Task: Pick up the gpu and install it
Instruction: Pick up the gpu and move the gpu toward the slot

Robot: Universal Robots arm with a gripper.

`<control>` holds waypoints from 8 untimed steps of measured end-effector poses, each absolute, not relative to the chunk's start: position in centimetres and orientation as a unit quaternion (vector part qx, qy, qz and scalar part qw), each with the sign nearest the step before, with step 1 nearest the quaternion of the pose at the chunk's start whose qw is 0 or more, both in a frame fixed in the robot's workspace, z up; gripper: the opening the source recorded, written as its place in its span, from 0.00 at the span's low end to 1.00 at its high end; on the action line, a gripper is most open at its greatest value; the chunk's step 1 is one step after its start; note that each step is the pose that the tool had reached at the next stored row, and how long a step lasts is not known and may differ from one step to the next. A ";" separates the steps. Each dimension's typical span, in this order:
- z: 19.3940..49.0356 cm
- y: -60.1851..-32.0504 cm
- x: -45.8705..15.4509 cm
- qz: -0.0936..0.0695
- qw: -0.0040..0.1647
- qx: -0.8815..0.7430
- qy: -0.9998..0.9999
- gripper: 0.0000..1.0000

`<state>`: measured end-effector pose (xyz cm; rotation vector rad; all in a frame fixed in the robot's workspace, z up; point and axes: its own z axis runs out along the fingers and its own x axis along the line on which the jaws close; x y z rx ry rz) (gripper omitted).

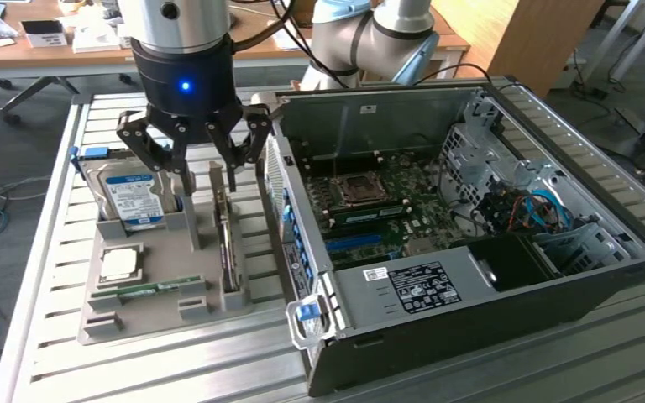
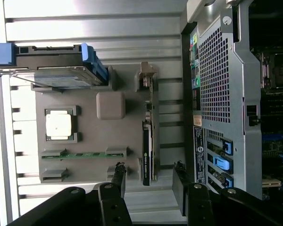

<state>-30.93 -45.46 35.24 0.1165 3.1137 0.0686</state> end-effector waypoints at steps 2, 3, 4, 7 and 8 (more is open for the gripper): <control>35.2 -45.5 -30.9 0.022 0.012 0.037 0.999 0.53; 35.2 -45.5 -30.9 0.022 0.012 0.037 0.999 0.53; 35.2 -45.5 -30.9 0.022 0.013 0.037 0.999 0.53; 35.1 -45.5 -30.9 0.022 0.012 0.037 0.999 0.53; 35.0 -45.5 -30.9 0.022 0.012 0.037 0.999 0.53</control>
